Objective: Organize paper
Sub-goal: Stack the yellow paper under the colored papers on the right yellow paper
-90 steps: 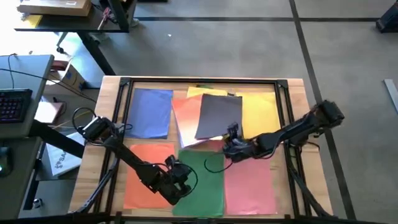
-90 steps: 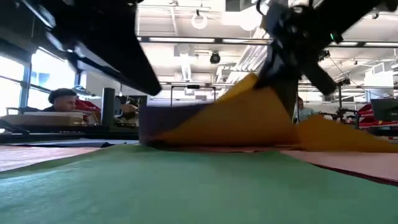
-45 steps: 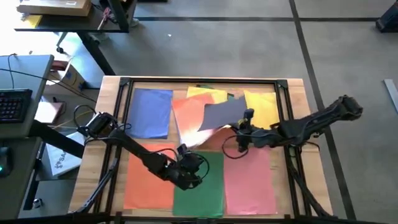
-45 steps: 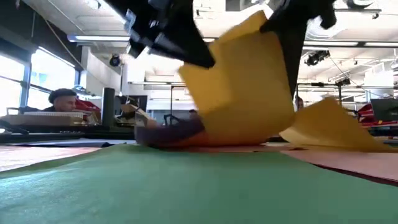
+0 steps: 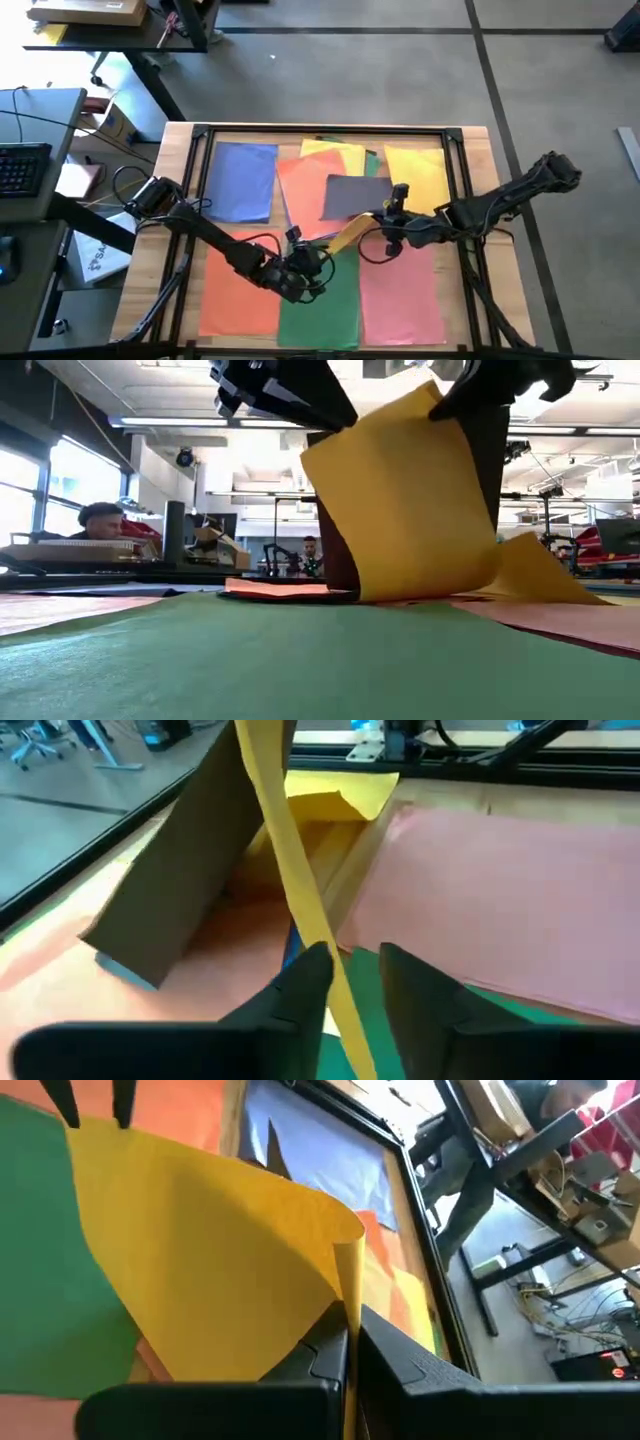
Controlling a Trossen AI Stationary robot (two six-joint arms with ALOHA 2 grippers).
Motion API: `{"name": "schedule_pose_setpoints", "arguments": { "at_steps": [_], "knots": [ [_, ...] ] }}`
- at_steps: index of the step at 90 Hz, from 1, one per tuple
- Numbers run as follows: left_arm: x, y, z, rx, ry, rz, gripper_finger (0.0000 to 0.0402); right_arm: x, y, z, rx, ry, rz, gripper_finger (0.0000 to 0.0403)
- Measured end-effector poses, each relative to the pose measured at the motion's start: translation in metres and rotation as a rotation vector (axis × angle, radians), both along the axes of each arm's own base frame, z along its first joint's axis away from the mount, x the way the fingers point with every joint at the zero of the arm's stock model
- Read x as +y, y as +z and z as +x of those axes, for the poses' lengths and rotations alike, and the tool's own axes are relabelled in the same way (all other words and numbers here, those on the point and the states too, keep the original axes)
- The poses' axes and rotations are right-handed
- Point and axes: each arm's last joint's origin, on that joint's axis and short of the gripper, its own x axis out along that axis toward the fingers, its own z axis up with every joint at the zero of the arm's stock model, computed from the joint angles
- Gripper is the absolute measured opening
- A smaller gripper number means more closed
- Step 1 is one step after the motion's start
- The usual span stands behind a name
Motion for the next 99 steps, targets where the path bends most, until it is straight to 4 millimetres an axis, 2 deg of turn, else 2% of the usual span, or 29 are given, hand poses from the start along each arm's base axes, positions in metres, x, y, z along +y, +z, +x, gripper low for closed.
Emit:
{"name": "schedule_pose_setpoints", "arguments": {
  "at_steps": [14, 22, 33, 60, 71, 86, 99],
  "knots": [
    [0.005, 0.0, 0.004, -0.017, 0.011, -0.052, 0.017, 0.0, -0.001, 0.001, 0.005, -0.001, -0.002, 0.0],
    [0.004, 0.003, 0.006, -0.054, 0.007, -0.073, 0.0188, 0.0, -0.001, 0.0, 0.007, -0.004, 0.002, 0.0],
    [0.003, 0.005, 0.006, -0.068, 0.005, -0.058, 0.0193, 0.0, -0.002, 0.0, 0.015, -0.008, 0.004, 0.0],
    [0.032, -0.015, 0.025, -0.032, 0.064, -0.152, 0.0189, 0.0, -0.002, -0.001, 0.01, -0.017, 0.019, 0.0],
    [0.038, -0.015, 0.028, -0.022, 0.062, -0.157, 0.0152, 0.0, -0.003, -0.001, 0.018, -0.011, 0.029, 0.0],
    [0.045, -0.02, 0.029, 0.067, -0.014, -0.176, 0.0025, 0.001, -0.004, -0.001, 0.024, 0.009, 0.061, 0.0],
    [0.042, -0.023, 0.023, 0.149, -0.042, -0.129, 0.0005, 0.002, -0.005, -0.002, 0.045, 0.038, 0.119, 0.0]
  ]
}}
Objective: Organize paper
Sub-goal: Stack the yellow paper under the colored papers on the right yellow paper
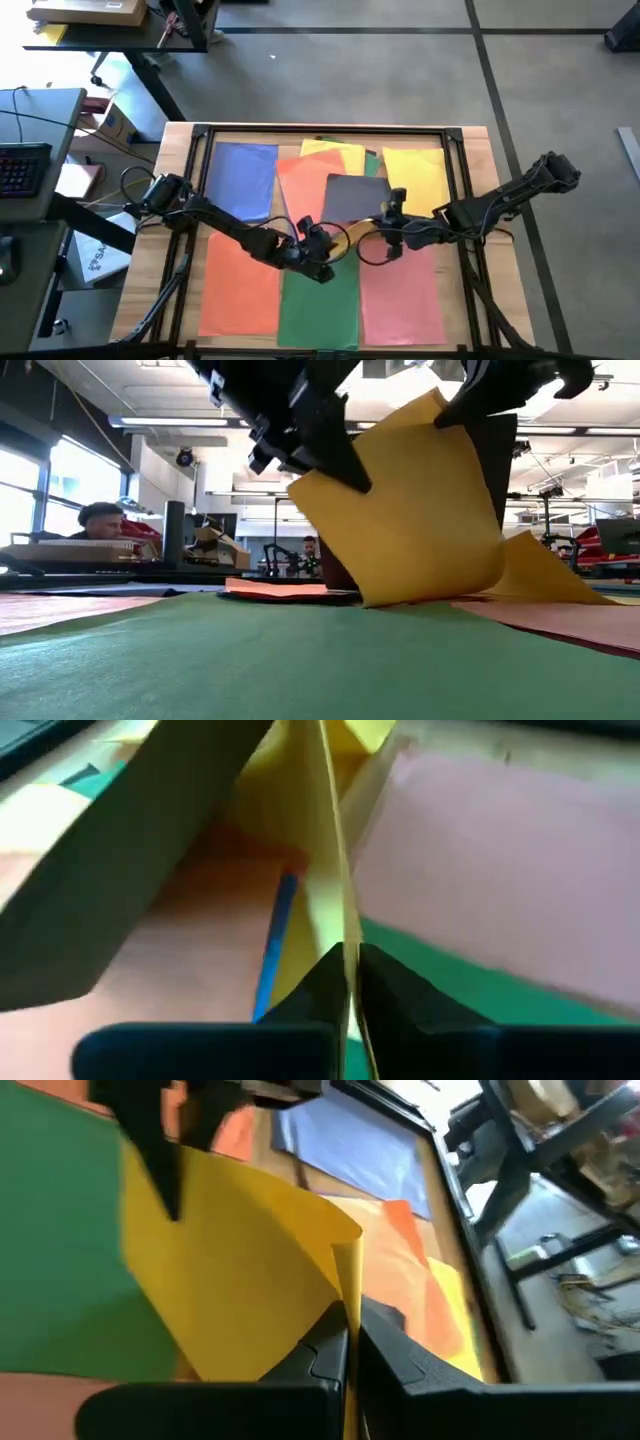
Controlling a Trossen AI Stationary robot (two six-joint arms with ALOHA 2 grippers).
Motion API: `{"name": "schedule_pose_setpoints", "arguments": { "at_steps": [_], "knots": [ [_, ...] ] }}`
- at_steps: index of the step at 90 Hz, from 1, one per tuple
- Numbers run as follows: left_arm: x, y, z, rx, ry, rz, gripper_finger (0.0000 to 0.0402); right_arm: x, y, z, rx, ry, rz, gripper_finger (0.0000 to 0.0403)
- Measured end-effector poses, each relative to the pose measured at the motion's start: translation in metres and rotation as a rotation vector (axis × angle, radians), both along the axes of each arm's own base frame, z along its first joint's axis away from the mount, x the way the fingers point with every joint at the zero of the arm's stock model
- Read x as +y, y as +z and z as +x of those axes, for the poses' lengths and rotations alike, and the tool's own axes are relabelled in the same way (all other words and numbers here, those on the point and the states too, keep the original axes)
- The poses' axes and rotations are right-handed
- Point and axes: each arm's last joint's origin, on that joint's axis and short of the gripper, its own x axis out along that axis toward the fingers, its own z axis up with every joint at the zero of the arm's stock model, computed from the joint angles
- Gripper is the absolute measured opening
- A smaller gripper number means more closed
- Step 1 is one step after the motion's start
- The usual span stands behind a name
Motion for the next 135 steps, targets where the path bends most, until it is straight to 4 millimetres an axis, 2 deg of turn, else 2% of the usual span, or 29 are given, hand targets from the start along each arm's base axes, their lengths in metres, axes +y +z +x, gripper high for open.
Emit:
{"name": "schedule_pose_setpoints", "arguments": {
  "at_steps": [11, 21, 41, 61, 74, 88, 110, 121, 135],
  "knots": [
    [-0.012, 0.008, -0.012, 0.023, -0.022, 0.036, 0.0001, 0.0, -0.006, -0.003, 0.071, 0.014, 0.016, 0.0004],
    [-0.024, 0.022, -0.027, 0.019, -0.038, 0.071, 0.0, -0.001, -0.018, -0.002, 0.154, -0.008, 0.009, 0.0026],
    [-0.042, 0.075, -0.053, -0.05, -0.036, 0.132, 0.0, 0.005, -0.056, 0.016, 0.307, -0.006, -0.042, 0.0091],
    [-0.048, 0.119, -0.077, -0.12, -0.007, 0.184, 0.0, 0.011, -0.1, 0.031, 0.444, -0.017, -0.089, 0.0122],
    [-0.051, 0.139, -0.09, -0.165, 0.004, 0.233, 0.0, 0.015, -0.117, 0.039, 0.468, 0.0, -0.076, 0.0134],
    [-0.05, 0.166, -0.104, -0.233, 0.022, 0.272, 0.0, 0.005, -0.13, 0.046, 0.499, -0.026, -0.085, 0.0138],
    [-0.046, 0.19, -0.113, -0.288, 0.06, 0.309, 0.0, -0.018, -0.135, 0.068, 0.432, -0.007, -0.135, 0.0138],
    [-0.046, 0.191, -0.113, -0.288, 0.062, 0.308, 0.0, -0.027, -0.128, 0.079, 0.34, -0.017, -0.197, 0.0138],
    [-0.046, 0.191, -0.112, -0.29, 0.061, 0.299, 0.0, -0.025, -0.113, 0.077, 0.304, 0.005, -0.208, 0.0152]
  ]
}}
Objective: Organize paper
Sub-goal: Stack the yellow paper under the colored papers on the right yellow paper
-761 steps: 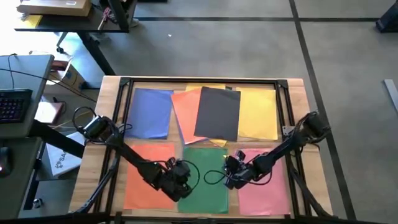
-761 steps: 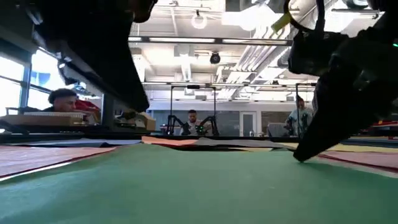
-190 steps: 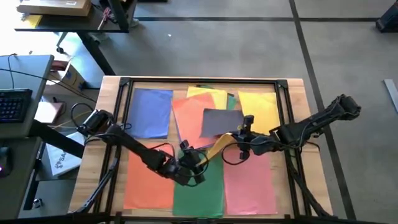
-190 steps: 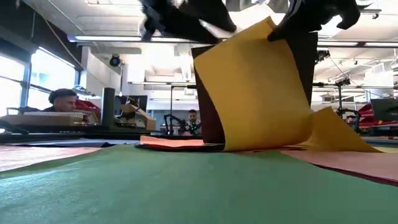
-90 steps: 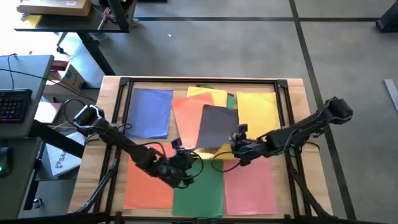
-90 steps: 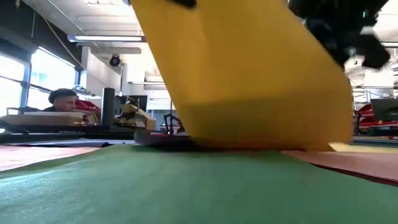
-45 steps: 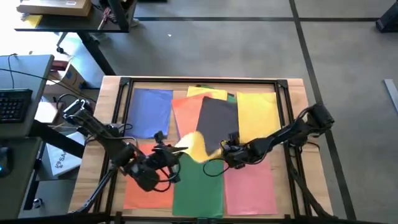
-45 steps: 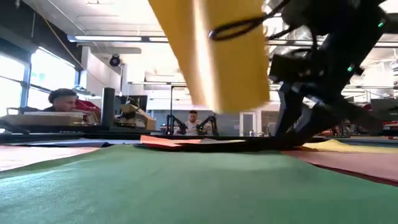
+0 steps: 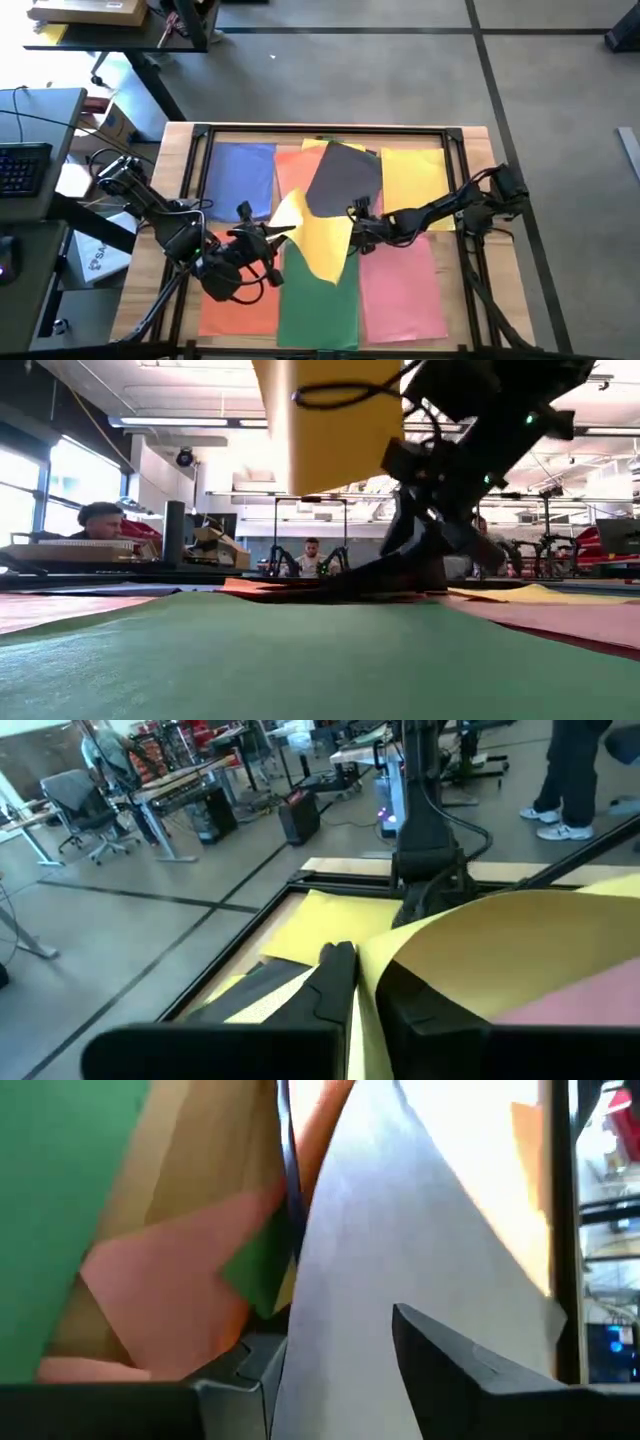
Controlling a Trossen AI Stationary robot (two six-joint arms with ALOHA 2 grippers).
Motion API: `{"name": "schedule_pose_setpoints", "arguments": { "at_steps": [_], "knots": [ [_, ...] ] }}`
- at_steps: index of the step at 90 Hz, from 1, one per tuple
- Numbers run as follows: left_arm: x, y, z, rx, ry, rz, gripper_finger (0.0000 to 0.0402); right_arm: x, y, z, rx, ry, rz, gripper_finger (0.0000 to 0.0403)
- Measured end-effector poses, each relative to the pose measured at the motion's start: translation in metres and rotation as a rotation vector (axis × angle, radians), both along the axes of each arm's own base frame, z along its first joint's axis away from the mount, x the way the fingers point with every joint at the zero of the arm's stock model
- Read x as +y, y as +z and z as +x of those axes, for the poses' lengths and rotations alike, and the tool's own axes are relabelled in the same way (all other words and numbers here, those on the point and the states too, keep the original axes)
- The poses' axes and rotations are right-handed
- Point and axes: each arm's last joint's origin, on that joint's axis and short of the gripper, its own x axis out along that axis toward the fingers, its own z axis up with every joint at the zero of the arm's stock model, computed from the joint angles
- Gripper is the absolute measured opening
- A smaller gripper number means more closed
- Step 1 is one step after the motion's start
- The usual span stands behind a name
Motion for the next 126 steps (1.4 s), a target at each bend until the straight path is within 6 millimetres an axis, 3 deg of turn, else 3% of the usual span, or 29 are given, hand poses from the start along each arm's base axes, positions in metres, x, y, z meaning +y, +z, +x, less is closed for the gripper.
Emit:
{"name": "schedule_pose_setpoints", "arguments": {
  "at_steps": [16, 33, 53, 77, 101, 126],
  "knots": [
    [0.001, 0.0, 0.001, -0.001, -0.005, -0.013, 0.0, 0.01, 0.028, -0.028, -0.011, -0.099, 0.083, 0.0194],
    [0.005, -0.004, 0.006, 0.013, -0.01, -0.034, 0.0, 0.034, 0.051, -0.068, -0.002, -0.274, 0.454, 0.0202],
    [0.006, -0.02, 0.025, 0.057, -0.007, -0.033, 0.0, 0.081, 0.014, -0.111, -0.013, -0.326, 0.682, 0.0168],
    [0.005, -0.034, 0.039, 0.09, -0.015, -0.044, 0.0, 0.109, -0.028, -0.145, -0.045, -0.478, 0.808, 0.0117],
    [-0.002, -0.045, 0.051, 0.082, -0.029, -0.064, 0.0, 0.134, -0.035, -0.172, -0.036, -0.566, 0.916, 0.0081],
    [0.005, -0.051, 0.067, 0.072, -0.041, -0.111, 0.0, 0.138, -0.031, -0.183, -0.033, -0.588, 0.842, 0.0067]
  ]
}}
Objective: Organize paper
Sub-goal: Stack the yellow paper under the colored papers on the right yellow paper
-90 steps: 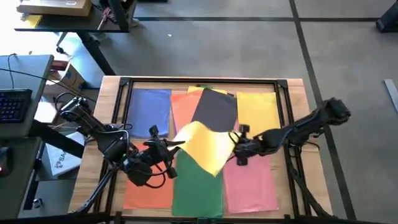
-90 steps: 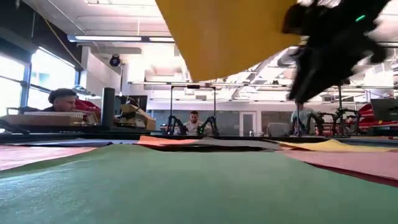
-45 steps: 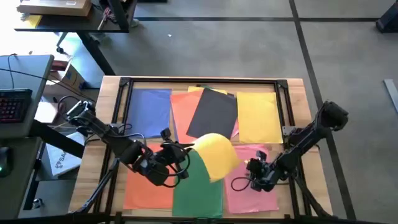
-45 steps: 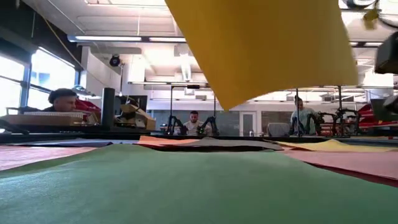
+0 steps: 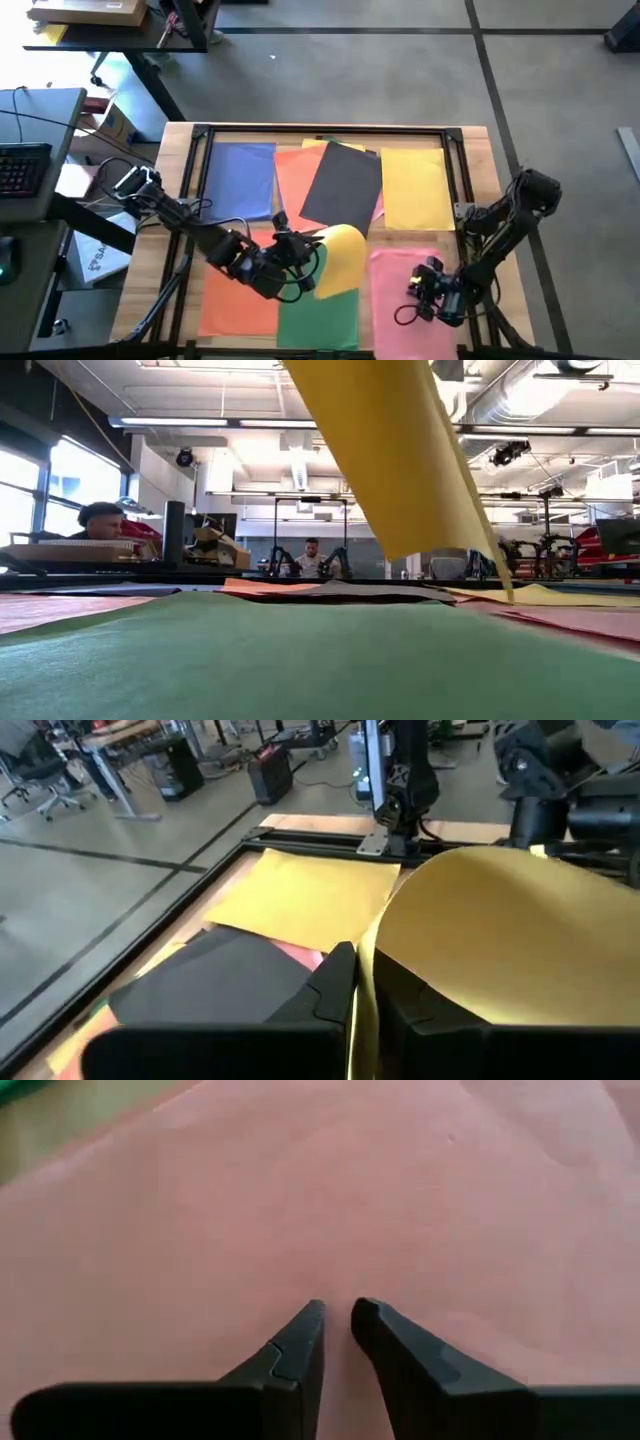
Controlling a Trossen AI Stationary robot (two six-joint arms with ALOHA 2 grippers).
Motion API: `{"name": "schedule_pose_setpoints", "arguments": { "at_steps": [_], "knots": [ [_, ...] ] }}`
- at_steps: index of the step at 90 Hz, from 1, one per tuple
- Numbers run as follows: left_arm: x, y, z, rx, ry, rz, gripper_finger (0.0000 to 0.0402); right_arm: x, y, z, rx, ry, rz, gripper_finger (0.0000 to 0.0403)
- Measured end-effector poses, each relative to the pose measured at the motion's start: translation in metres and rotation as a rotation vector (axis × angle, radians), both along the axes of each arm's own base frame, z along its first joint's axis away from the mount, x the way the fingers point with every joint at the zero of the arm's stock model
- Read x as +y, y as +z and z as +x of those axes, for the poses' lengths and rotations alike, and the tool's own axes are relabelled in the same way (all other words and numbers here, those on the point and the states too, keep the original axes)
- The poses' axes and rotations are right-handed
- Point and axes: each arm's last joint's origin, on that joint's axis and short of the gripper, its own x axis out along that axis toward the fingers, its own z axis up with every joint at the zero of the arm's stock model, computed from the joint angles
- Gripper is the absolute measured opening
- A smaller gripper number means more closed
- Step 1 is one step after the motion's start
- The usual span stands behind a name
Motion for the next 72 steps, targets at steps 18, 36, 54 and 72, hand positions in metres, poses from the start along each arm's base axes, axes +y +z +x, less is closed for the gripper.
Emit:
{"name": "schedule_pose_setpoints", "arguments": {
  "at_steps": [18, 36, 54, 72],
  "knots": [
    [0.003, 0.0, 0.002, -0.003, -0.003, -0.017, 0.0, -0.009, 0.006, -0.004, 0.073, -0.024, -0.155, 0.0061],
    [0.002, 0.001, 0.002, -0.01, -0.002, -0.022, 0.0, -0.013, 0.006, -0.005, 0.077, 0.044, -0.239, 0.0062],
    [0.002, 0.002, 0.003, -0.023, -0.002, -0.03, 0.0, -0.01, 0.02, -0.004, 0.136, 0.109, -0.323, 0.0062],
    [0.005, 0.002, 0.004, -0.032, 0.009, -0.039, 0.0, 0.003, 0.077, 0.007, 0.061, 0.177, -0.467, 0.0063]
  ]
}}
